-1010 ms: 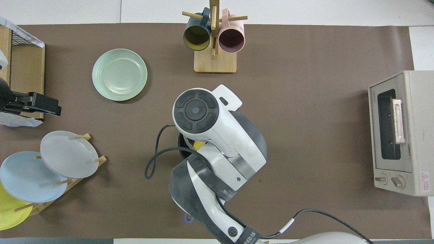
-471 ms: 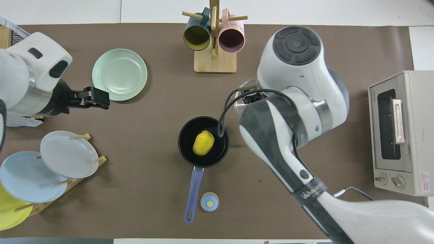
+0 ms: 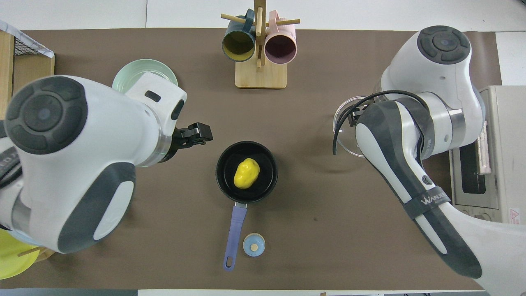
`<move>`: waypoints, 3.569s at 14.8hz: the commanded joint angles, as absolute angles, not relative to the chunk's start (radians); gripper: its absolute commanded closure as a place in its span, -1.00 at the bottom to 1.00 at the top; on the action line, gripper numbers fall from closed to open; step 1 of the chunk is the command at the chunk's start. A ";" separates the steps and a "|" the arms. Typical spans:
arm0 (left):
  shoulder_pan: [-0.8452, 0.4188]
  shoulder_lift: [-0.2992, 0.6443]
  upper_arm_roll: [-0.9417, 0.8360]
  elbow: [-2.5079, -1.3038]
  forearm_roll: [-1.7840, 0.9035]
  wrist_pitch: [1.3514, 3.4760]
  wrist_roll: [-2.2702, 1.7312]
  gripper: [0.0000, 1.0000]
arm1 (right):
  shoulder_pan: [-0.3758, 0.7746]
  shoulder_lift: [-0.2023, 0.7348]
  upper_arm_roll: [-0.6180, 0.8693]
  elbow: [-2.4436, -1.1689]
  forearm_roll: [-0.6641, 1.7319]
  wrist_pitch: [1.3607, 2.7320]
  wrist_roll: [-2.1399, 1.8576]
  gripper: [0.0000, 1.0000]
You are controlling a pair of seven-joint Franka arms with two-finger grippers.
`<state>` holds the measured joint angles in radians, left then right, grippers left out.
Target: Transfer potato from pot to plate
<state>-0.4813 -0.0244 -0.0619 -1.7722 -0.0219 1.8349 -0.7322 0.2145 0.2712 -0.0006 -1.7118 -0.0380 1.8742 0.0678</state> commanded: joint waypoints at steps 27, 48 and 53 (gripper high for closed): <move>-0.695 0.252 -0.041 -1.991 0.114 2.270 -1.008 -1.00 | 0.124 0.094 0.011 -2.044 -0.038 2.156 -0.031 -1.00; -0.690 0.282 -0.040 -1.983 0.115 2.312 -0.997 0.91 | 0.088 0.006 0.006 -1.637 -0.028 1.525 0.031 -1.00; -0.689 0.267 -0.041 -1.980 0.115 2.299 -0.996 1.00 | 0.069 -0.025 0.002 -1.644 -0.015 1.509 0.031 -1.00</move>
<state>-0.6821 0.2823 -0.0498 -1.9754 0.0915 2.2954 -0.9857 0.0762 -0.0064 -0.0072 -1.6371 -0.0321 1.5197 0.0161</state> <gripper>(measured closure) 0.493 0.000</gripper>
